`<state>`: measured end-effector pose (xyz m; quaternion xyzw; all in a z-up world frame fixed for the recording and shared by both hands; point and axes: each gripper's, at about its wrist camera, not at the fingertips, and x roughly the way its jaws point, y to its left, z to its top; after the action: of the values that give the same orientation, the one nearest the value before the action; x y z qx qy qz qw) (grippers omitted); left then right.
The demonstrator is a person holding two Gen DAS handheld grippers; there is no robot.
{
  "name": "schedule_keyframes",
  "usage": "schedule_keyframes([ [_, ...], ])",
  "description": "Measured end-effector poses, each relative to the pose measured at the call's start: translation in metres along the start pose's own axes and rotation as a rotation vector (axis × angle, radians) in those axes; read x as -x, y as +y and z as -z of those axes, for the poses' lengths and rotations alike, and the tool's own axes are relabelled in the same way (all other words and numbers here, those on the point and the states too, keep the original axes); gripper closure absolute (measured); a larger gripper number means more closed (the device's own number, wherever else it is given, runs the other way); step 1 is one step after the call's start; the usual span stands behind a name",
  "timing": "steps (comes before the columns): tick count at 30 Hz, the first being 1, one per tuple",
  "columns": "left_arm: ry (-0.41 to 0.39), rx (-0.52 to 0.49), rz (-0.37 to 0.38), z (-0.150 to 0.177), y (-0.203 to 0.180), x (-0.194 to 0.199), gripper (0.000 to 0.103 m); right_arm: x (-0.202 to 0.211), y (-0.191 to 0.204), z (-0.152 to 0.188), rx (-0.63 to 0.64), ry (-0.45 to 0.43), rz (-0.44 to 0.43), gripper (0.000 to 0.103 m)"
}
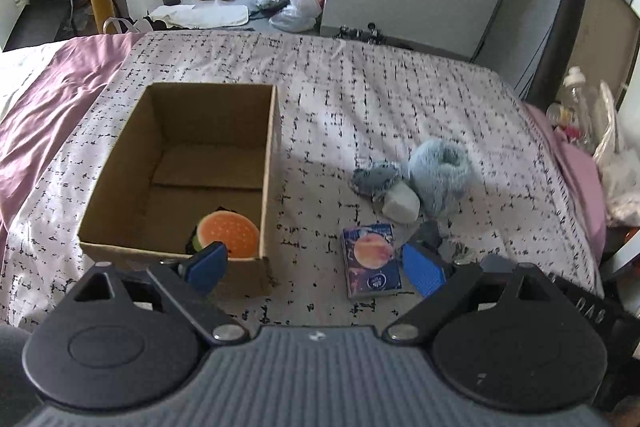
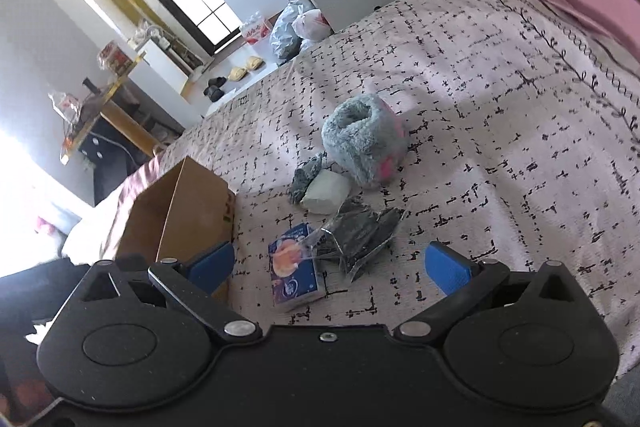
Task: Organize soft objects
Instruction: 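Grasp the planet-printed pack with the left tool while the right tool grasps the plastic bag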
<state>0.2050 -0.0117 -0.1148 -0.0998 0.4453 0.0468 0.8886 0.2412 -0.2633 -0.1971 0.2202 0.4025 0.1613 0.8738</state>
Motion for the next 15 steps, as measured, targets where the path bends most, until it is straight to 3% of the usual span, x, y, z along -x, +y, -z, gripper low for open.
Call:
schedule_keyframes([
  [10,0.054,-0.027,-0.016,0.006,-0.026,-0.027,0.009,-0.013,-0.034,-0.007,-0.162,0.037,-0.06,0.002],
  [15,0.058,-0.038,-0.044,0.009,-0.038,-0.042,0.011,-0.021,-0.042,-0.008,-0.199,0.057,-0.071,0.01],
])
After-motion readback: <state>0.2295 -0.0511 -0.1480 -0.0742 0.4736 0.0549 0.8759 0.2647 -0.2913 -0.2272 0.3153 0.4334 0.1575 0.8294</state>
